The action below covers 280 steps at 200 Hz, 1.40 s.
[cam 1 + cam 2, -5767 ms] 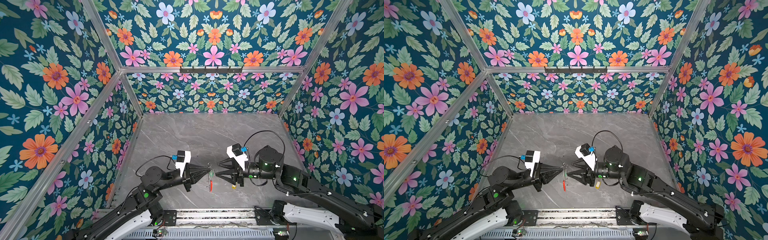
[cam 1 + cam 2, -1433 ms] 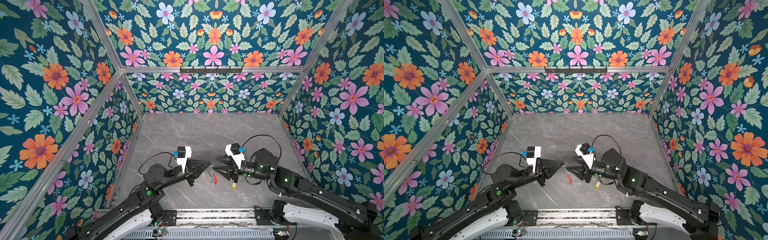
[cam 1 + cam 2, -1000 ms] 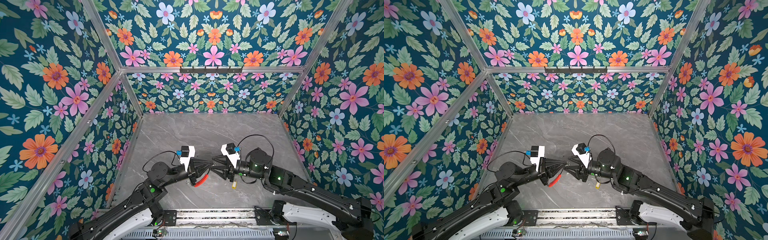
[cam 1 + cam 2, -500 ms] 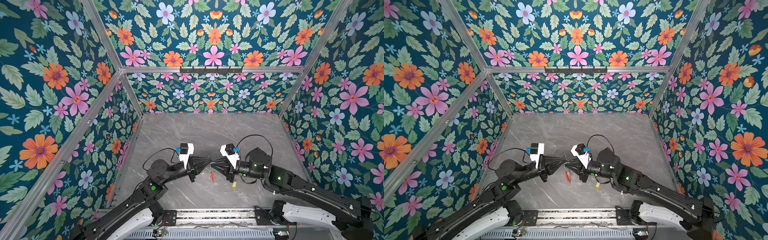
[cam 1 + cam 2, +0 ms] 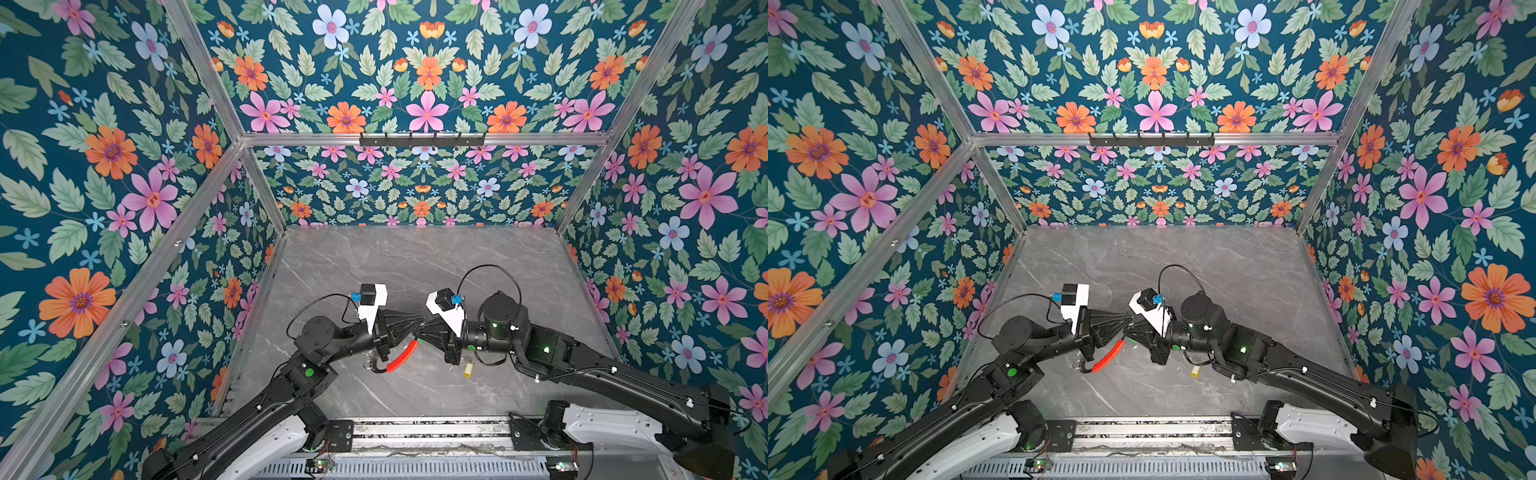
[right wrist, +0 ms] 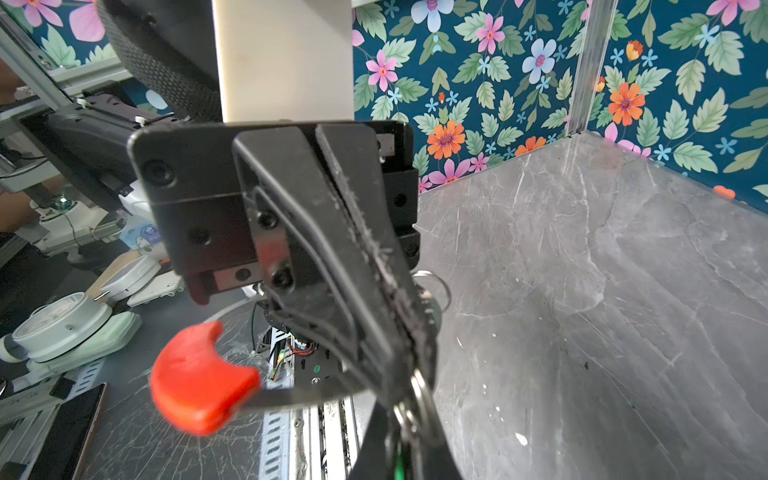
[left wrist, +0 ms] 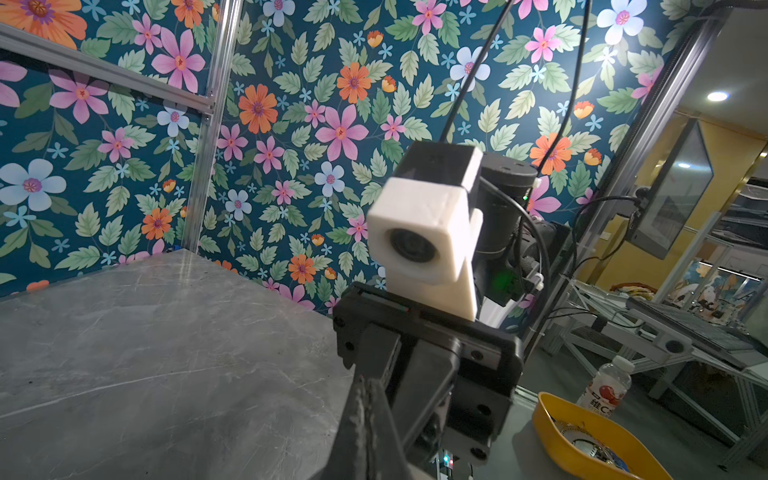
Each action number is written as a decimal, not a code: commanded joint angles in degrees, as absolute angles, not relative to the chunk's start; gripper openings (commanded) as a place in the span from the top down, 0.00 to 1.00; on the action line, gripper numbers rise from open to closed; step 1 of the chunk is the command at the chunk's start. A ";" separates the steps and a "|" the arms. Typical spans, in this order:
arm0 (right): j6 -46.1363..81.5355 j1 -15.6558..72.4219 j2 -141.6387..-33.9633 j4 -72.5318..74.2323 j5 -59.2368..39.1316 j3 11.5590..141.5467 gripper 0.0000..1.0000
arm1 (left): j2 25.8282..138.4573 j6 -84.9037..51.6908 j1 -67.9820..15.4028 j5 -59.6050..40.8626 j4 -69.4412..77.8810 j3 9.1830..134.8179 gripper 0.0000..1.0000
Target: Remove the keys from the keyring
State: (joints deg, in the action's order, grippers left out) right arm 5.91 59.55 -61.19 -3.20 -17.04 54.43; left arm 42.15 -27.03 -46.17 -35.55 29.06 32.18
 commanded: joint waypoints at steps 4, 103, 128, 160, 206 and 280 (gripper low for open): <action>6.30 59.64 -61.44 -2.81 -18.30 54.33 1.00 | 42.68 -28.50 -45.11 -37.80 34.61 31.76 1.00; 6.09 57.83 -57.54 -8.00 -20.23 54.18 0.53 | 45.66 -30.61 -41.98 -42.50 40.43 30.03 1.00; 6.35 56.68 -53.81 -8.20 -20.13 52.88 0.52 | 46.18 -30.39 -42.01 -42.77 41.64 29.65 1.00; 11.58 49.67 -50.97 -2.53 -28.27 51.46 0.51 | 47.06 -31.50 -41.99 -43.50 45.40 28.72 1.00; 21.41 43.16 -54.59 13.00 -42.16 49.21 0.50 | 48.55 -33.44 -41.96 -42.06 52.47 27.51 1.00; 23.85 43.21 -58.16 18.52 -44.14 48.99 0.67 | 49.92 -34.88 -42.01 -38.65 58.54 25.90 1.00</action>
